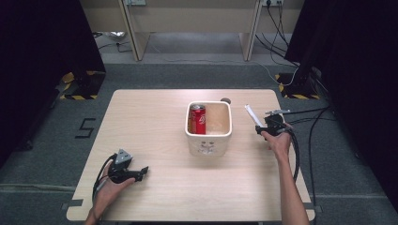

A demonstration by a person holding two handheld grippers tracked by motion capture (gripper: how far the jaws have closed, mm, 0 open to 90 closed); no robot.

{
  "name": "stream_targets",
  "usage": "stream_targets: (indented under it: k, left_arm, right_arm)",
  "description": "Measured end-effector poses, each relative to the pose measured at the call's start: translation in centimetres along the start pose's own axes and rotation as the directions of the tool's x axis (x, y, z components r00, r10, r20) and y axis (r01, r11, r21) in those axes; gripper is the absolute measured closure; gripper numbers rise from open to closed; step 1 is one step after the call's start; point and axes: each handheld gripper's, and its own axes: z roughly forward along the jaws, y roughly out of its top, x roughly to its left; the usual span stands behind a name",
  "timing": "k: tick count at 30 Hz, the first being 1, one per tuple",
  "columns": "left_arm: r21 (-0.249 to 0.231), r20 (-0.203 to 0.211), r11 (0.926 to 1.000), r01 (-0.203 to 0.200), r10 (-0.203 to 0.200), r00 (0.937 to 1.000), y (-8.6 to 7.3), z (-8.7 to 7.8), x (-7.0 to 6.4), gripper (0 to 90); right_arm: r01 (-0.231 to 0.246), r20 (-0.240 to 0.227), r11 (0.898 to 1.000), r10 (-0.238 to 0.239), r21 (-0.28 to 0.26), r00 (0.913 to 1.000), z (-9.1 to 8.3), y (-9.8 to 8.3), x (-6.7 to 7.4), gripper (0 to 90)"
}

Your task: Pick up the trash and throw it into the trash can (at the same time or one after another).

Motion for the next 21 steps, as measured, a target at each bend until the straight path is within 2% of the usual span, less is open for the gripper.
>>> stream_targets:
  k: [2,6,12,16,19,21]
  left_arm:
    - [0.000,0.000,1.0000,0.000,0.000,1.0000,0.0,0.0,0.0,14.6]
    - [0.000,0.000,1.0000,0.000,0.000,1.0000,0.0,0.0,0.0,14.6]
    - [0.000,0.000,1.0000,0.000,0.000,1.0000,0.0,0.0,0.0,14.6]
    - [0.000,0.000,1.0000,0.000,0.000,1.0000,0.0,0.0,0.0,14.7]
    - [0.000,0.000,1.0000,0.000,0.000,1.0000,0.0,0.0,0.0,14.6]
    - [0.000,0.000,1.0000,0.000,0.000,1.0000,0.0,0.0,0.0,14.6]
  right_arm:
    - [0.012,0.001,1.000,-0.012,0.009,0.9999,0.2,-0.1,-0.1,48.9]
    - [0.004,-0.005,1.000,-0.004,0.018,1.0000,0.4,-0.2,-0.3,56.3]
    - [0.022,-0.006,0.999,-0.022,0.040,0.9997,0.6,-0.5,-0.5,62.9]
    - [0.015,-0.005,0.998,-0.015,0.060,0.9999,1.1,-1.0,-0.8,66.1]
    - [0.007,-0.021,0.999,-0.006,0.049,0.9998,1.2,-1.3,-1.0,70.1]
    - [0.018,-0.024,0.999,-0.017,0.050,0.9996,1.1,-1.3,-1.0,75.1]
